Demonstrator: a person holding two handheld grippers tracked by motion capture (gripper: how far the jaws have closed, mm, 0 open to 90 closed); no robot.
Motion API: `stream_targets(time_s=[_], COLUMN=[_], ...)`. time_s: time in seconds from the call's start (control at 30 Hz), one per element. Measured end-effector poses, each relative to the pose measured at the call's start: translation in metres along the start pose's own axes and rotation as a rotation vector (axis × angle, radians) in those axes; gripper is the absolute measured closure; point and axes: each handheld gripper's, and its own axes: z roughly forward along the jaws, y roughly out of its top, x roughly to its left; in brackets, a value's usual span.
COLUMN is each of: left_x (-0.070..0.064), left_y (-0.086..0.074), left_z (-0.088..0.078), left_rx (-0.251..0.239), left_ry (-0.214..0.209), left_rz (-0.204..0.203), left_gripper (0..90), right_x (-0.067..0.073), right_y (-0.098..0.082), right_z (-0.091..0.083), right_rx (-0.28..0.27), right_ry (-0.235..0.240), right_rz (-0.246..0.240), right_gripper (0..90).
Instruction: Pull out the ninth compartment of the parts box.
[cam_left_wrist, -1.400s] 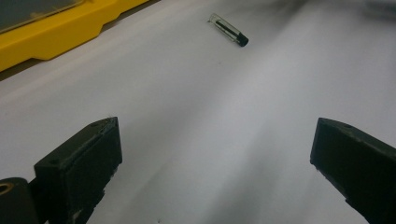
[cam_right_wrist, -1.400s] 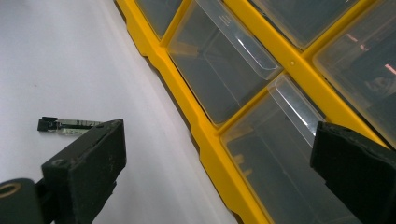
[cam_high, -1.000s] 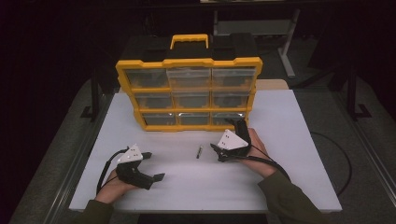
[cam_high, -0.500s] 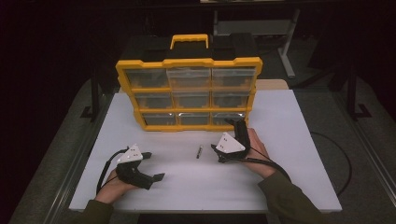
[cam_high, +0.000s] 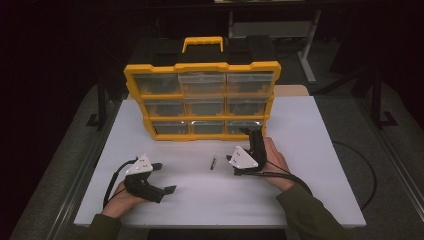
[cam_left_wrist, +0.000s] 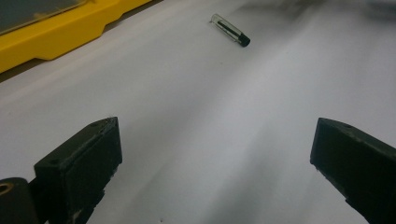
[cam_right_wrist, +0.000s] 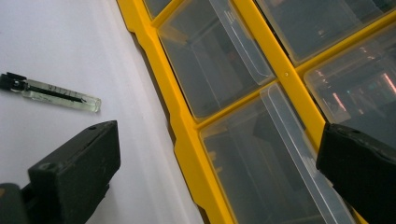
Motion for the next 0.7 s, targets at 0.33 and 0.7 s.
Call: stream_targets(time_s=[0.33,0.7], left_x=[0.0,0.0001], left_y=[-0.0001,-0.0001], left_z=[0.0,0.0], left_rx=[-0.001,-0.002], left_ry=[0.0,0.001], left_rz=[-0.003,-0.004], left_gripper=[1.7,1.7], right_x=[0.0019,0.0036], right_y=[0.0005,0.0012], right_z=[-0.0008,-0.0006], right_rx=[-0.003,-0.011], right_ry=[-0.026,-0.06], right_rz=[-0.036,-0.16], right_gripper=[0.0,0.0])
